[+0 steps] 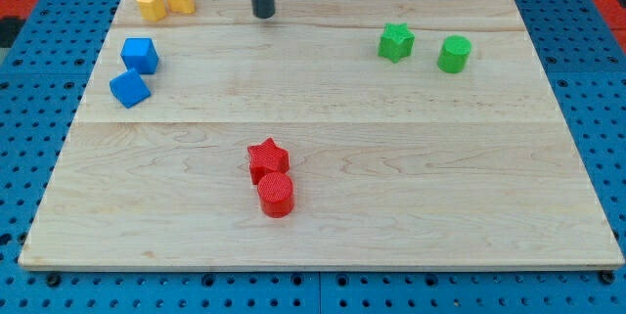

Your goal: Separate the yellow heart from the yellow hexagon

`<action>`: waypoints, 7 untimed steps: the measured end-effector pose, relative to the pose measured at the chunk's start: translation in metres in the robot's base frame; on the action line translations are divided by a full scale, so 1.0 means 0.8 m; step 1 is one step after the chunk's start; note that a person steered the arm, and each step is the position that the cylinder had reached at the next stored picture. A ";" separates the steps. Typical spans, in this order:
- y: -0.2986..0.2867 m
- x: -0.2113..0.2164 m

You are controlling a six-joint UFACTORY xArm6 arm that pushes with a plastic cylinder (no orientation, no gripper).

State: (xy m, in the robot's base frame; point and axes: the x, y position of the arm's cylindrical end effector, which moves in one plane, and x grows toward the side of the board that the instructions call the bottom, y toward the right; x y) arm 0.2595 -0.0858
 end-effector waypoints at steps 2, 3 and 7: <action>-0.108 0.009; -0.197 0.021; -0.110 -0.069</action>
